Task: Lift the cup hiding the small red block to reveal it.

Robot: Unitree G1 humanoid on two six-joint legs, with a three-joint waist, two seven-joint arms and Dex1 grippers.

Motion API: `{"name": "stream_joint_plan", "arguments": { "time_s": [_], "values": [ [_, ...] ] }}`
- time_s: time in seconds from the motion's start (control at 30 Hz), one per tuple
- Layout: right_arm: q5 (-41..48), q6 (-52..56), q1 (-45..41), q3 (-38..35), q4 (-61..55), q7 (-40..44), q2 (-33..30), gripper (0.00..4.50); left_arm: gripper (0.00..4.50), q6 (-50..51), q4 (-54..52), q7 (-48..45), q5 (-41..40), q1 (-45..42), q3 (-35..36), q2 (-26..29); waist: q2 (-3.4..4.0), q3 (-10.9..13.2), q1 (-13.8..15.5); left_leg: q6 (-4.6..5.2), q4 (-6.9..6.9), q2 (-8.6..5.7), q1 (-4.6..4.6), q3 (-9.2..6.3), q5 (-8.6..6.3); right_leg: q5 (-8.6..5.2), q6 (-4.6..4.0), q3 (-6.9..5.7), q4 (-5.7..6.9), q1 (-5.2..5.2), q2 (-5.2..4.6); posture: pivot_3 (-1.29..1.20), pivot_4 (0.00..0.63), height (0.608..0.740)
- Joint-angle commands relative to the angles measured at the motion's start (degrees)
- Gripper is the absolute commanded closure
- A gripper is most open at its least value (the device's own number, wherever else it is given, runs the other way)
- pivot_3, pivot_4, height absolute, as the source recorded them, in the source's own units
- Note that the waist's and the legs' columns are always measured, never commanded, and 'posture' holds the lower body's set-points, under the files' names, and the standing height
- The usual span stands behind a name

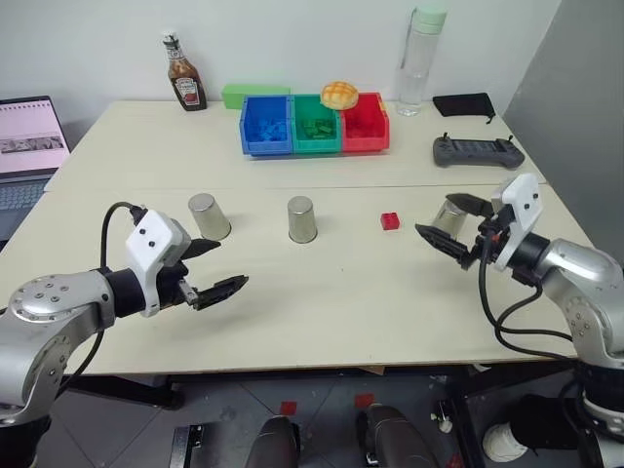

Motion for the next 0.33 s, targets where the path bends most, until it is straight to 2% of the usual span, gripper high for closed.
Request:
{"name": "stream_joint_plan", "arguments": {
  "time_s": [0.03, 0.33],
  "values": [
    [4.1, 7.5, 4.4, -3.7, -6.3, -1.6, -2.5, 0.03, 0.00, -1.8, -2.4, -0.9, 0.1, 1.6, 3.6, 0.4, 0.00, 0.0, 0.2, 0.00, 0.00, 0.00, 0.00, 0.00, 0.00, 0.00, 0.00, 0.00, 0.00, 0.00, 0.00, 0.00, 0.150, 0.740],
    [5.3, 9.7, 5.0, -5.5, -4.7, -4.0, -2.8, 0.03, 0.00, -2.6, -2.1, -1.1, 0.3, 3.5, 3.9, 0.0, 0.00, 0.0, 0.2, 0.00, 0.00, 0.00, 0.04, 0.05, 0.00, 0.01, 0.02, 0.01, 0.00, 0.00, 0.01, 0.00, 0.150, 0.740]
  ]
}}
